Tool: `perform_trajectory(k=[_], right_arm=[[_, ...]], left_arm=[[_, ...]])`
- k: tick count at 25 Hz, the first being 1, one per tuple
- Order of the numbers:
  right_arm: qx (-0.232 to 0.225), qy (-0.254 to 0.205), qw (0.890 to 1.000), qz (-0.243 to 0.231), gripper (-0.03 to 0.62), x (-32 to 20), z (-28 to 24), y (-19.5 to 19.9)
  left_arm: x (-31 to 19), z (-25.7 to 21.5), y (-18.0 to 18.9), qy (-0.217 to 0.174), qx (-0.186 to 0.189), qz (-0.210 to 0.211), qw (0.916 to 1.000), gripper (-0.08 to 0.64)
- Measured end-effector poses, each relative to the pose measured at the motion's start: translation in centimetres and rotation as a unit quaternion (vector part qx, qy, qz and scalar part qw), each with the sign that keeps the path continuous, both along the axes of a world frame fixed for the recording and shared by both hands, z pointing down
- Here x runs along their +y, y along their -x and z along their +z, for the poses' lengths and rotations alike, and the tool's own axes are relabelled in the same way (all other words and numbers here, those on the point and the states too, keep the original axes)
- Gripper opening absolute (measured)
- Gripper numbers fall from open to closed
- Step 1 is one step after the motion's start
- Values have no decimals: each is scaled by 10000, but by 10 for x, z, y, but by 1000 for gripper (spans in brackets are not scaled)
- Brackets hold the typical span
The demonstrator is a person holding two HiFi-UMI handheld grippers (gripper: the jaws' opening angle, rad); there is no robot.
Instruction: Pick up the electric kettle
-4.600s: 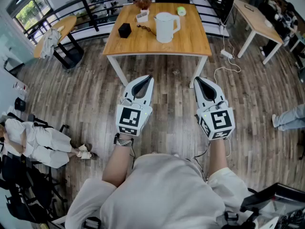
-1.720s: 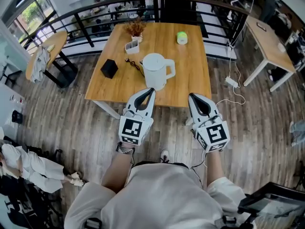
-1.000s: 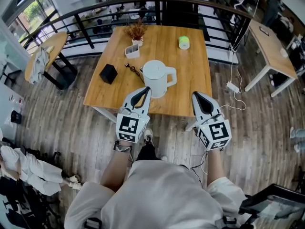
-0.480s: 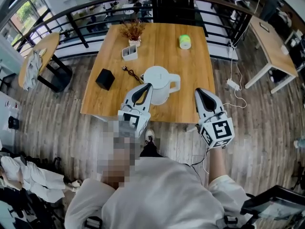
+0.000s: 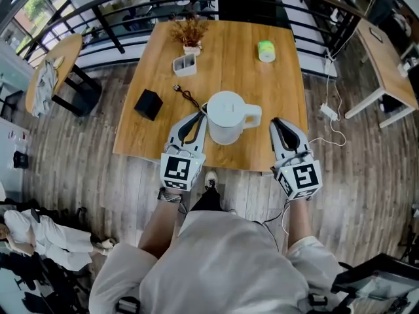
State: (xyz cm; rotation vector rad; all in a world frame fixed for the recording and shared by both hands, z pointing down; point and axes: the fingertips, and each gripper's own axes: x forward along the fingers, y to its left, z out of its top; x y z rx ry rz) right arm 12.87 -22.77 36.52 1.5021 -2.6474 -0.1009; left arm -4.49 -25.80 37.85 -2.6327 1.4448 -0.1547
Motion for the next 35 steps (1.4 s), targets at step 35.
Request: perform_trajectory(k=[35], right_arm=[[108, 1365, 9902, 284, 123, -65, 138, 5]], left_arm=[[-16, 118, 6, 845, 136, 1644, 9827, 200]])
